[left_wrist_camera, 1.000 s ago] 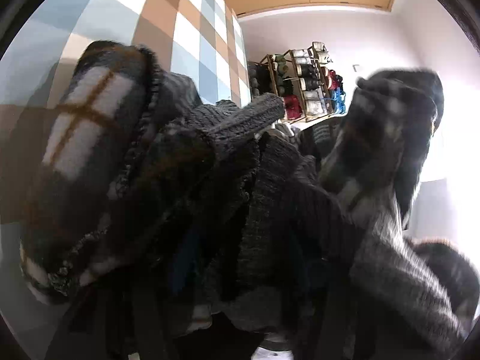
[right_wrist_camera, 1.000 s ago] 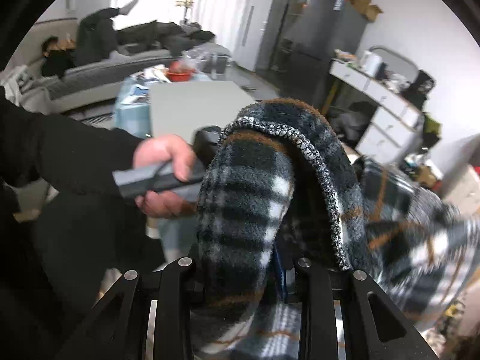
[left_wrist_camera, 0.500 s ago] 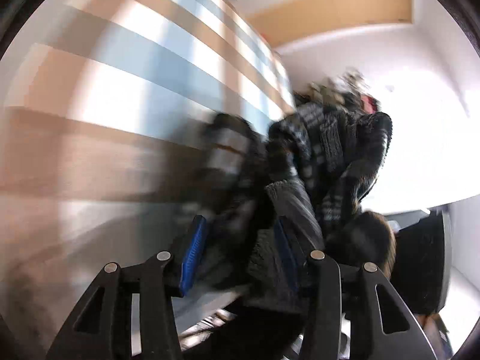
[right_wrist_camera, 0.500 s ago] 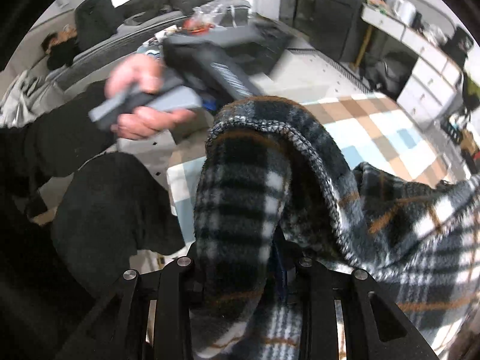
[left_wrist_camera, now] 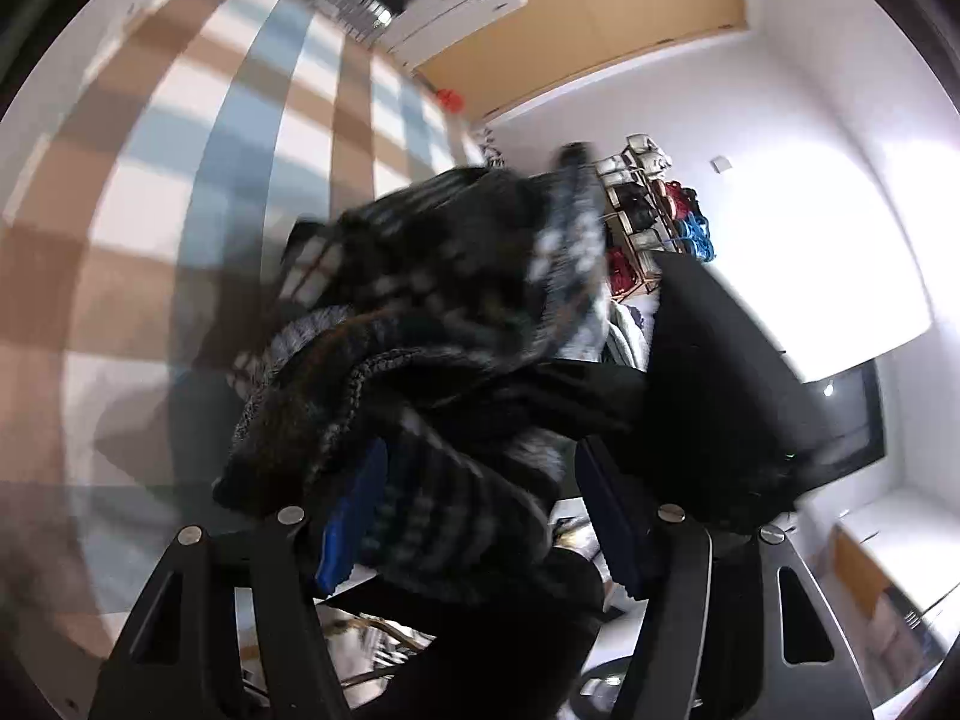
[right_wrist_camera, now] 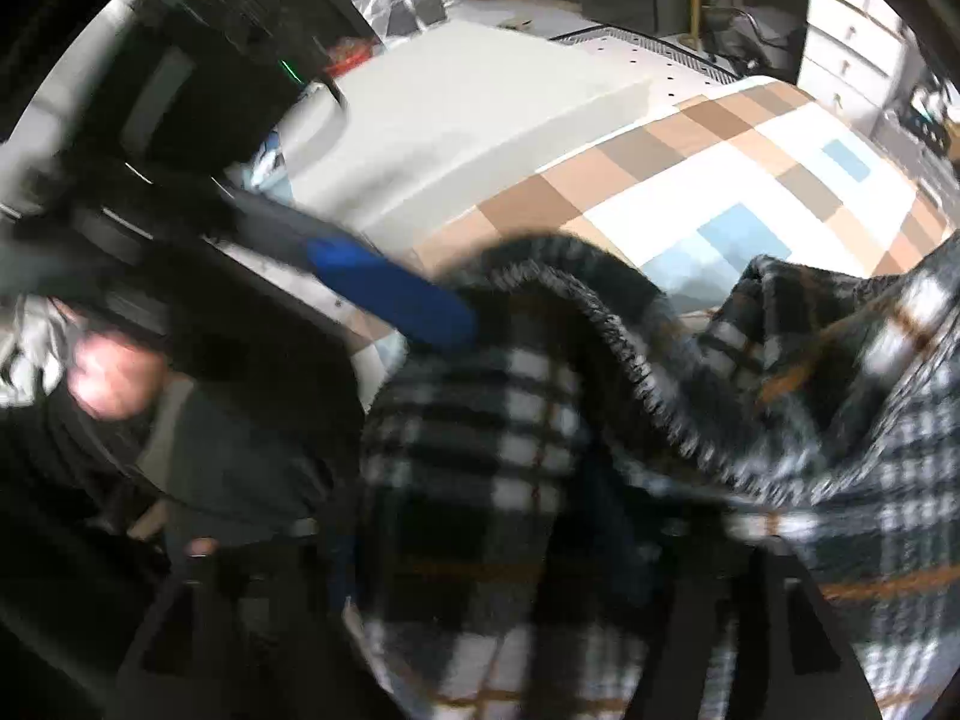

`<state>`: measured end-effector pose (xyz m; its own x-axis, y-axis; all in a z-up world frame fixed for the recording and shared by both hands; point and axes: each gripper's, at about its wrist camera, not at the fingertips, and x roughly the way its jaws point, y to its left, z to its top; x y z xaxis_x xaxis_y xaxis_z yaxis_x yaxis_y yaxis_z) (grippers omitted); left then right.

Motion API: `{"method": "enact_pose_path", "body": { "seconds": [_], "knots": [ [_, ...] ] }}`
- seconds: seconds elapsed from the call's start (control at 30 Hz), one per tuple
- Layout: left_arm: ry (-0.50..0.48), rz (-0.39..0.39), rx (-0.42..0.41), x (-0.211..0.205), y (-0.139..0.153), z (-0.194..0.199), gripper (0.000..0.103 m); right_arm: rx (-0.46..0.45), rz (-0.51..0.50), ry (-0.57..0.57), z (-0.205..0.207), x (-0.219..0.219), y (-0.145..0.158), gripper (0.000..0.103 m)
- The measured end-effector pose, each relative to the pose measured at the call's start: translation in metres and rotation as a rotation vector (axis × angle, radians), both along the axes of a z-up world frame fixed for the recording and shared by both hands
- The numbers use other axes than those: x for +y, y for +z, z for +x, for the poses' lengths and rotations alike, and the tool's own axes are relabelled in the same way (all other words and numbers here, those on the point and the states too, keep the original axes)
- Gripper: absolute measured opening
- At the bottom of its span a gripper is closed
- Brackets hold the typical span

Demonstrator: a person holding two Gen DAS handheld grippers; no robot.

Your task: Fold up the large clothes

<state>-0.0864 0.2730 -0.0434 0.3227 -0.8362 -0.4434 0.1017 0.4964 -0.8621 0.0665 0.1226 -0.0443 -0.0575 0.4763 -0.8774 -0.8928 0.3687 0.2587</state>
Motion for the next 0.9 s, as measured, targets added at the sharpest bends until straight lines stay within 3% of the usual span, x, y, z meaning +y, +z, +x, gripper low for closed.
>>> {"method": "enact_pose_path", "body": {
  "seconds": [0.03,0.1,0.17,0.37,0.47,0.5,0.57,0.6,0.77,0.83,0.9],
  "knots": [
    [0.017,-0.02,0.04,0.005,-0.013,0.004,0.06,0.031,0.014,-0.011,0.0,-0.004,0.0,0.094],
    [0.037,-0.054,0.092,0.01,-0.031,0.009,0.06,0.051,0.032,-0.033,-0.002,-0.008,0.001,0.1],
    [0.074,-0.069,0.106,0.014,-0.039,0.007,0.06,0.077,0.075,-0.056,-0.006,-0.014,0.007,0.1],
    [0.096,0.029,0.053,0.011,-0.028,-0.003,0.06,0.226,0.282,-0.143,0.007,-0.062,0.034,0.099],
    [0.099,0.066,0.03,0.01,-0.024,-0.006,0.06,0.105,0.349,-0.238,0.015,-0.102,0.065,0.1],
    [0.104,0.076,0.02,0.008,-0.023,-0.008,0.06,-0.006,0.346,-0.306,0.021,-0.117,0.079,0.1],
    [0.112,0.1,0.001,0.002,-0.026,-0.009,0.06,-0.18,0.254,-0.408,0.033,-0.126,0.09,0.101],
    [0.117,0.113,-0.006,0.001,-0.025,-0.01,0.06,-0.251,0.162,-0.449,0.043,-0.123,0.089,0.101],
    [0.114,0.237,-0.062,-0.007,-0.018,-0.019,0.06,-0.317,-0.172,-0.43,0.086,-0.076,0.043,0.093],
    [0.121,0.305,-0.093,-0.016,-0.016,-0.018,0.06,-0.247,-0.243,-0.477,0.109,-0.065,0.018,0.09],
    [0.122,0.34,-0.112,-0.02,-0.017,-0.02,0.06,-0.236,-0.324,-0.468,0.117,-0.06,-0.006,0.087]
  ]
}}
